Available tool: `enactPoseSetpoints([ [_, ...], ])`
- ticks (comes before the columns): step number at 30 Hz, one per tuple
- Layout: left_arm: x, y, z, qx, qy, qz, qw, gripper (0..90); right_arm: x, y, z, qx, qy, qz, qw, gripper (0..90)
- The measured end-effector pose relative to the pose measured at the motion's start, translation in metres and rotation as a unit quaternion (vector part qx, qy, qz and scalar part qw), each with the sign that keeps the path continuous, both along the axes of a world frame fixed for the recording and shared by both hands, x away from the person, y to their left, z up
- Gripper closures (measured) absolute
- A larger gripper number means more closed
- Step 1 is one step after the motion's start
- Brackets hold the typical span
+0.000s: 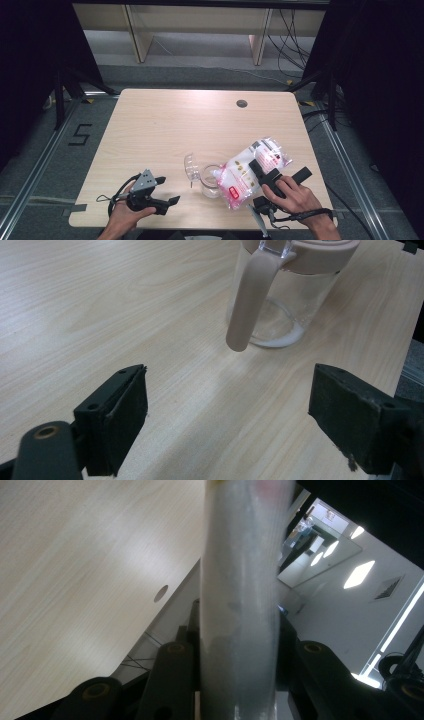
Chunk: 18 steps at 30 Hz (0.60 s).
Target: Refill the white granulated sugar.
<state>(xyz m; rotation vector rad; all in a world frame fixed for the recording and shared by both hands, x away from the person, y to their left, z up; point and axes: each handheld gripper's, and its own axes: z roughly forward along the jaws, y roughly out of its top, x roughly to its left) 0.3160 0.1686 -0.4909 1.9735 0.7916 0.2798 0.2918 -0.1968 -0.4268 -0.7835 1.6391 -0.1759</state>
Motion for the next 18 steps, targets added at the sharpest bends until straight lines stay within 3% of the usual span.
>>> enactPoseSetpoints([
  [2,0.0002,0.0002,-0.0001,0.001,0.001,0.0,1.0,15.5,0.0009,0.0028,-0.0001,-0.027,0.006,-0.003,0.9996,72.2],
  [12,0.0003,0.0009,0.0005,0.009,-0.001,-0.004,1.0,15.5,-0.001,-0.0002,0.0026,-0.027,0.017,-0.009,0.9995,72.7],
  [15,-0.0009,-0.0009,-0.0004,0.0,0.012,0.005,0.9999,15.5,-0.0022,-0.0004,0.0059,-0.042,0.015,-0.019,0.9988,72.9],
  [18,-0.0005,-0.0016,-0.0006,-0.008,0.01,0.006,0.9999,15.5,-0.0017,-0.0001,0.0087,-0.044,0.02,-0.015,0.9987,72.9],
])
